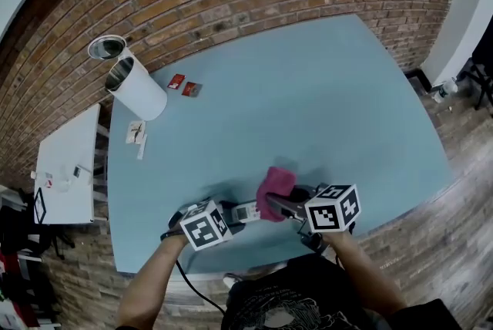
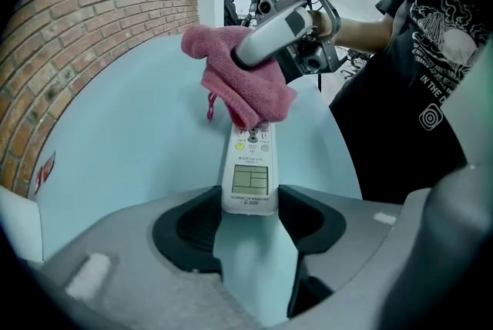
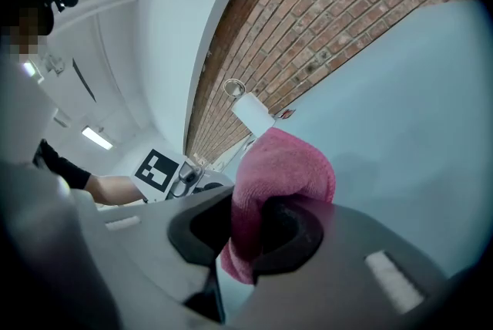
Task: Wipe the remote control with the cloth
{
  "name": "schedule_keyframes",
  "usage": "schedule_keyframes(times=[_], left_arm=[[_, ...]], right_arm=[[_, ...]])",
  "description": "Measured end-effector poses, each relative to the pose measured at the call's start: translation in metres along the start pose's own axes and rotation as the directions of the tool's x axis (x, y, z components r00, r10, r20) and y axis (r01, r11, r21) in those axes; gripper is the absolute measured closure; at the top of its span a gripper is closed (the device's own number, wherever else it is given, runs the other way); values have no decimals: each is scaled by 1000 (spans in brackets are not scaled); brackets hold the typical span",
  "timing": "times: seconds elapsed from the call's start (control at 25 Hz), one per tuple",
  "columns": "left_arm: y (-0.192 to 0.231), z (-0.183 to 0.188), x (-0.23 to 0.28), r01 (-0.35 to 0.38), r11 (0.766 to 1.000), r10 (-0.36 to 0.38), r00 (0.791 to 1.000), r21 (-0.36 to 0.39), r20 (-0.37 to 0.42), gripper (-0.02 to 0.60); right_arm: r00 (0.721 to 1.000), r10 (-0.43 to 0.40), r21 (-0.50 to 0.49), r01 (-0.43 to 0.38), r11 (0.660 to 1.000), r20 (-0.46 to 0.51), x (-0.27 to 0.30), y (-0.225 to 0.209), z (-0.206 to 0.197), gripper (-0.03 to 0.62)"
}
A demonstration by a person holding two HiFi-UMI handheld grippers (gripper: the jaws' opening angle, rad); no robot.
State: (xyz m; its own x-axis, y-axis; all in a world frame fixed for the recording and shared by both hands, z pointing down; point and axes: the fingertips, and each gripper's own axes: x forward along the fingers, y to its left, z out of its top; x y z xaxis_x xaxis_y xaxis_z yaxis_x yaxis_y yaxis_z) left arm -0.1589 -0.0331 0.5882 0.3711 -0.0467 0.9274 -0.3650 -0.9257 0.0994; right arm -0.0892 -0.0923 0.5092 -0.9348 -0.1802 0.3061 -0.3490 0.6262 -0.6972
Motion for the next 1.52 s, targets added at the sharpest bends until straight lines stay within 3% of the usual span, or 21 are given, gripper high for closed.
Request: schedule_keyframes(times=[0.24, 0.4, 0.6, 0.76, 0.88, 1.0, 1.08, 1.12, 1.24, 1.4, 1.52], left_arm=[[0, -1, -1, -1, 1000, 1, 1000, -4, -13, 350], [3, 0, -1, -34, 998, 35, 999, -45, 20, 347], [6, 0, -18, -107, 988, 118, 988, -116, 98, 347], [10, 6, -42, -184, 968, 213, 961, -169, 177, 348], [2, 18, -61, -217, 951, 273, 924, -221, 268, 364], [-10, 34, -82, -255, 925, 348, 866, -281, 360, 396], [-15, 42, -93, -298, 897, 418, 814, -327, 404, 498], [-18, 45, -98, -314, 883, 448, 788, -350, 422, 583], [-30, 53, -111, -309, 857, 491, 734, -413, 470, 583], [-44, 60, -125, -288, 805, 558, 667, -519, 495, 584], [-55, 61, -129, -264, 779, 583, 638, -568, 503, 586]], right_arm=[[1000, 1, 7, -1, 1000, -3, -7, -7, 2, 533], [1000, -5, -15, 6, 1000, 31, -11, -2, 9, 533], [993, -23, -37, 27, 999, 112, -17, 18, 16, 533], [988, -82, -104, 96, 990, 131, -16, 32, 16, 533], [976, -152, -162, 177, 971, 157, -18, 45, 13, 533], [958, -217, -224, 257, 940, 187, -23, 61, 9, 533], [946, -250, -265, 300, 916, 208, -27, 73, 7, 533], [941, -261, -283, 317, 905, 217, -28, 79, 6, 533], [930, -283, -318, 349, 881, 235, -32, 97, 0, 533], [919, -308, -350, 381, 856, 248, -38, 116, -13, 534], [907, -327, -358, 408, 840, 266, -43, 124, -22, 534]])
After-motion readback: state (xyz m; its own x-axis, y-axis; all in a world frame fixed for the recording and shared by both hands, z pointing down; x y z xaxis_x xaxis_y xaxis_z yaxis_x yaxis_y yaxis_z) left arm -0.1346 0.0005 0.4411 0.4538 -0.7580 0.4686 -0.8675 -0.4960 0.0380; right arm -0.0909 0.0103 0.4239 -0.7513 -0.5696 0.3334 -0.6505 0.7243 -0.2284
